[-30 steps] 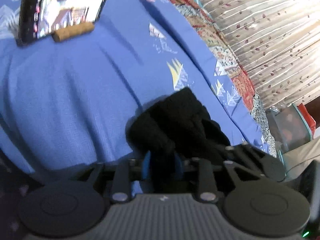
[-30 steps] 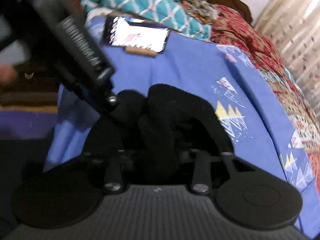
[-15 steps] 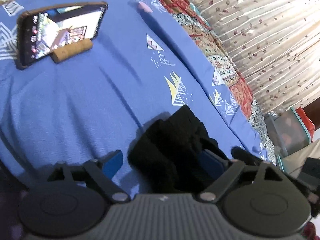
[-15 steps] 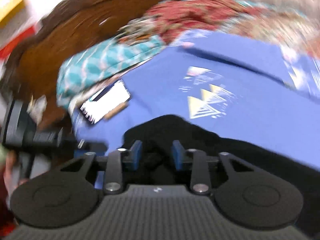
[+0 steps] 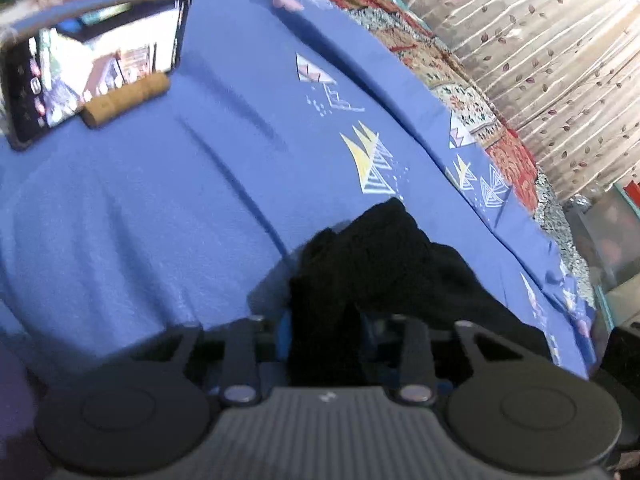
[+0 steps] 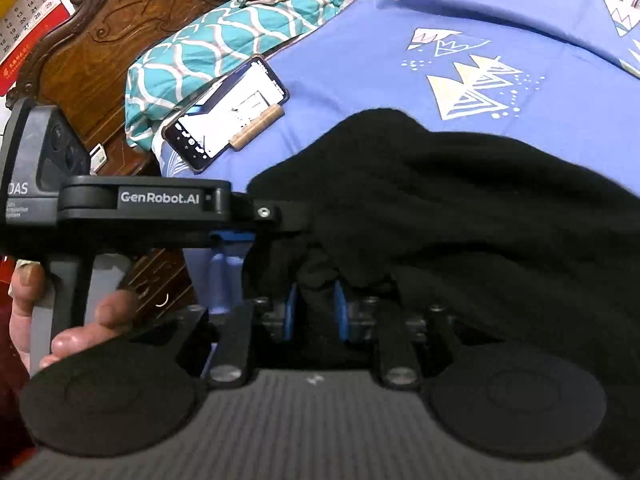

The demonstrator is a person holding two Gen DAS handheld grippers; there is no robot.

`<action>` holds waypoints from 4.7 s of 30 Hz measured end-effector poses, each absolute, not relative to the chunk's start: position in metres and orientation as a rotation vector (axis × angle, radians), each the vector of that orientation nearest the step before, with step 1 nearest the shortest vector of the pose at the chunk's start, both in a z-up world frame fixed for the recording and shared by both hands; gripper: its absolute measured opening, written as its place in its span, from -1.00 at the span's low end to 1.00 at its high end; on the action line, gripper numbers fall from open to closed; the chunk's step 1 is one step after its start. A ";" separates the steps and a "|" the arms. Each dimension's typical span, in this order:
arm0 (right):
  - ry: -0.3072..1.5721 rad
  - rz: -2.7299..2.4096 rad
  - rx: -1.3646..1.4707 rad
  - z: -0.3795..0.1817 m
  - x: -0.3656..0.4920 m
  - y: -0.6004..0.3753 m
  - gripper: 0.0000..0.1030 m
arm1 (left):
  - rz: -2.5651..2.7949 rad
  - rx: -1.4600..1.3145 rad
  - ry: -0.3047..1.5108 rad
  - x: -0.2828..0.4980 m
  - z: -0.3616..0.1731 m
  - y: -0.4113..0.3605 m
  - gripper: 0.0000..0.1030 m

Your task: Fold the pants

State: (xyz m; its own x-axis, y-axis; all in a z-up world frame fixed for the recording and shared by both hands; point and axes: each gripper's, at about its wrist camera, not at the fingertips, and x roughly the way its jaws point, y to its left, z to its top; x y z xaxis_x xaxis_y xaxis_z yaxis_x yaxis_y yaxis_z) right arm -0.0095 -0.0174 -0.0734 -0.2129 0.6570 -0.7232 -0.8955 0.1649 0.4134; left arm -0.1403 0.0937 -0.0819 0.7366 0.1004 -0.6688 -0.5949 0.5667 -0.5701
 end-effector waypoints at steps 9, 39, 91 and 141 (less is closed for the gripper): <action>1.019 1.480 -0.194 -0.050 0.019 -0.054 -0.52 | 0.521 -0.712 0.622 -0.172 -0.067 0.065 -0.24; 1.163 1.331 -0.066 -0.081 0.043 -0.060 -0.51 | 0.380 -0.569 0.681 -0.035 -0.066 0.136 -0.65; 0.597 0.085 0.862 -0.080 0.177 -0.655 0.47 | 0.015 -0.335 0.985 0.073 -0.068 -0.156 0.17; 0.609 0.847 -0.151 -0.036 0.095 -0.445 0.20 | 0.214 -0.532 0.907 0.008 -0.063 -0.094 0.23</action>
